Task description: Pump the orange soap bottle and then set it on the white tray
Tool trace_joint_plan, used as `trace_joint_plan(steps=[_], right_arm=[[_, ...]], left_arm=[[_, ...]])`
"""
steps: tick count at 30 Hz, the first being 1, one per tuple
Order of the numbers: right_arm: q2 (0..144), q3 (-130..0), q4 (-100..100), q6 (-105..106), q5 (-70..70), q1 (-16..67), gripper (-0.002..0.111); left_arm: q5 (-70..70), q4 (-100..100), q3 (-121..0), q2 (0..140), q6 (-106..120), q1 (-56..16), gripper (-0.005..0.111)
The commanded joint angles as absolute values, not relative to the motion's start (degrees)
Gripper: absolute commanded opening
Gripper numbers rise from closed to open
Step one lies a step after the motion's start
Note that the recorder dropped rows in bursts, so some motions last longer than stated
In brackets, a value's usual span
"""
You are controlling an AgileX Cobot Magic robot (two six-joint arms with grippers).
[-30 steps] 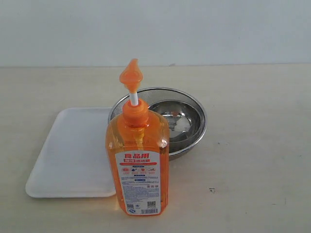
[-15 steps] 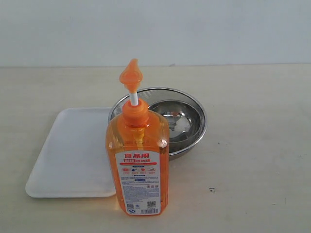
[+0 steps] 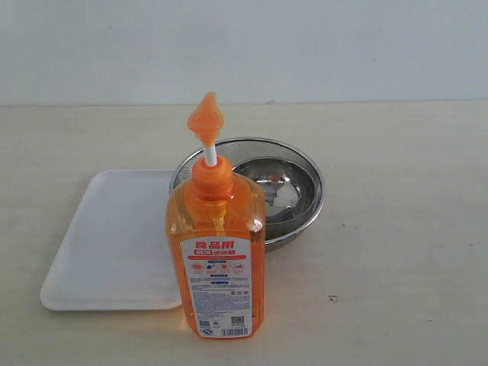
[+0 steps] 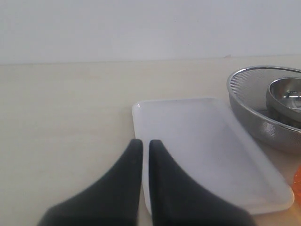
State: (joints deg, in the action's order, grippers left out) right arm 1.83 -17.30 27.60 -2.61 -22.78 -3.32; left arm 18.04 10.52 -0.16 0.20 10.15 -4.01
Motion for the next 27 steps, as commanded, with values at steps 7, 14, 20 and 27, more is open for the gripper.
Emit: trace_joint_plan(steps=[7, 14, 20, 27], right_arm=[[1.9, -17.72, 34.16, -6.2, -14.43, -3.42, 0.0], [1.9, -17.73, 34.43, -7.23, -4.57, -3.42, 0.0], [1.9, -17.73, 34.33, -7.37, -4.45, -3.42, 0.0], [1.9, -17.82, 34.51, -7.44, -3.9, -3.42, 0.0]], left_arm=[[18.03, 10.5, 0.0, 0.0, 10.69, -3.89, 0.005], [18.03, 10.5, 0.0, 0.0, 10.69, -3.89, 0.005], [18.03, 10.5, 0.0, 0.0, 10.69, -3.89, 0.005], [18.03, 10.5, 0.0, 0.0, 10.69, -3.89, 0.005]])
